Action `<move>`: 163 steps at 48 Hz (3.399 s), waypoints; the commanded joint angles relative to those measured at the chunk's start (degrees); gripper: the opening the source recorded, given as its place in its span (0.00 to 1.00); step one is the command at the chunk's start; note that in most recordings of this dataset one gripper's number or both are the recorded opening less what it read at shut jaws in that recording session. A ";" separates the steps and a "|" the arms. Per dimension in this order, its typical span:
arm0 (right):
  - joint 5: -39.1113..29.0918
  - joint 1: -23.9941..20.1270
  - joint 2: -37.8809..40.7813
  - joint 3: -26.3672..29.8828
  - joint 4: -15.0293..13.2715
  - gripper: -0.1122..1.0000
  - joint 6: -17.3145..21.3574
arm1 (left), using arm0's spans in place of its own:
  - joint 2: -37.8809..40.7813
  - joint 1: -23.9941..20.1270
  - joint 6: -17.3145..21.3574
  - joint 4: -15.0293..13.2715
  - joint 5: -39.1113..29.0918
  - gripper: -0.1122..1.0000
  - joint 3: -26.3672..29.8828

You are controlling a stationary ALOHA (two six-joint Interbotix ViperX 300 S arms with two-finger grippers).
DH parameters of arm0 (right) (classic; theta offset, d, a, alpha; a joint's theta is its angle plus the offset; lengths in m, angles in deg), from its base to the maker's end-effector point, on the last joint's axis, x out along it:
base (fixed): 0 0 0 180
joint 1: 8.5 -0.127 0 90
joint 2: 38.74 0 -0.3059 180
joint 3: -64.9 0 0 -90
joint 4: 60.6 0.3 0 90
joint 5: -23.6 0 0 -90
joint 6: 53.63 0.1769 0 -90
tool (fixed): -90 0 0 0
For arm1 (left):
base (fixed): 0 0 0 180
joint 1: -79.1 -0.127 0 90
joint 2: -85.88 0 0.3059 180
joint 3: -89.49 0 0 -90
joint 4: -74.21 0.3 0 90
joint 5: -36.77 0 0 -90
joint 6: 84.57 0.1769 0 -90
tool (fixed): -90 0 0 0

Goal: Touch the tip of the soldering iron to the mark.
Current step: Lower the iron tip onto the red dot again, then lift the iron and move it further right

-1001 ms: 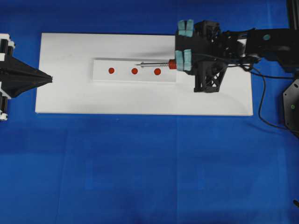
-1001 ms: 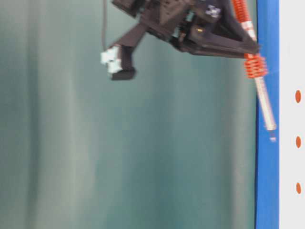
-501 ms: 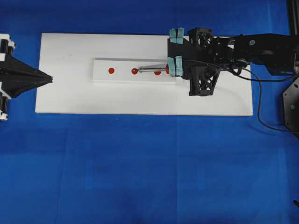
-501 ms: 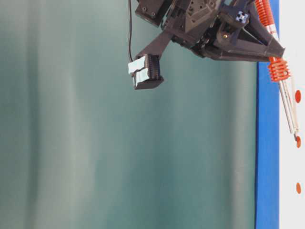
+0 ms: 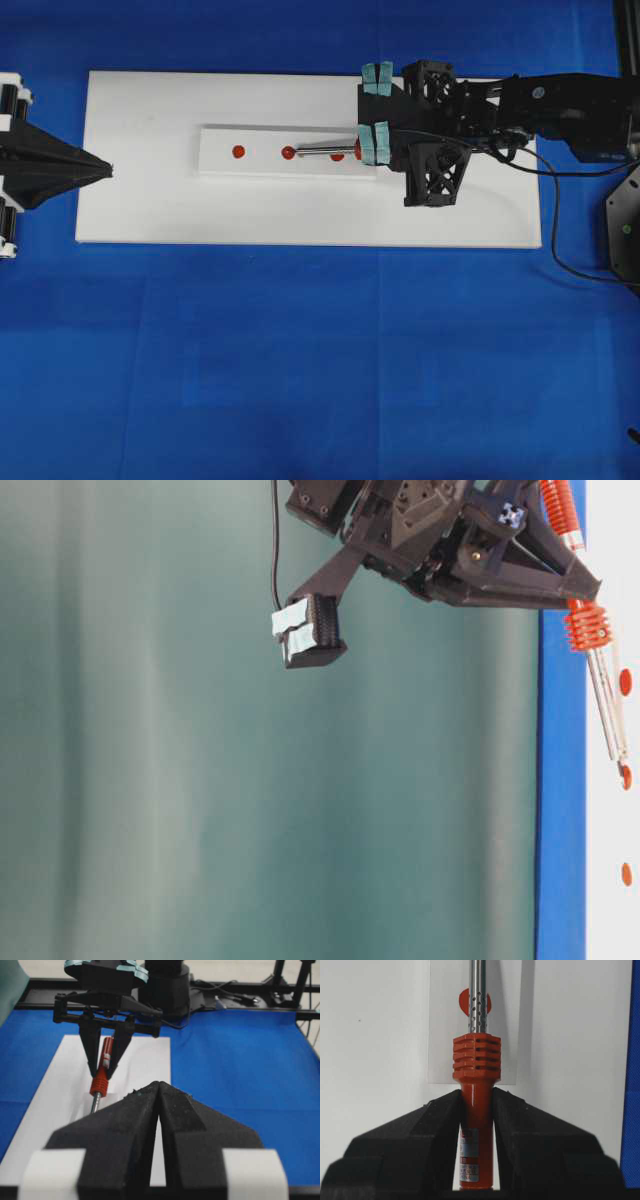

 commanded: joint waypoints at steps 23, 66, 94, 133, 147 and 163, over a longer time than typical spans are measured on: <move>0.09 -0.09 -0.62 0.44 0.09 0.16 0.09 | 0.35 0.09 0.09 0.09 0.53 0.10 0.53; -1.41 -0.09 -2.72 2.11 0.09 0.16 0.18 | 0.18 0.00 0.00 0.09 0.53 0.10 0.53; -17.93 0.00 -13.36 11.78 -3.16 0.16 0.00 | 0.00 0.09 0.00 0.09 0.53 0.10 0.62; -18.46 0.44 -17.67 6.94 -3.34 0.16 0.18 | 0.00 0.09 -0.26 0.00 0.53 0.10 0.53; -20.04 1.14 -24.61 1.14 -3.52 0.16 0.26 | 0.00 0.09 -0.26 0.00 0.53 0.10 0.53; -20.65 1.41 -27.25 -1.23 -3.52 0.16 0.35 | 0.00 0.09 -0.26 0.00 0.53 0.10 0.53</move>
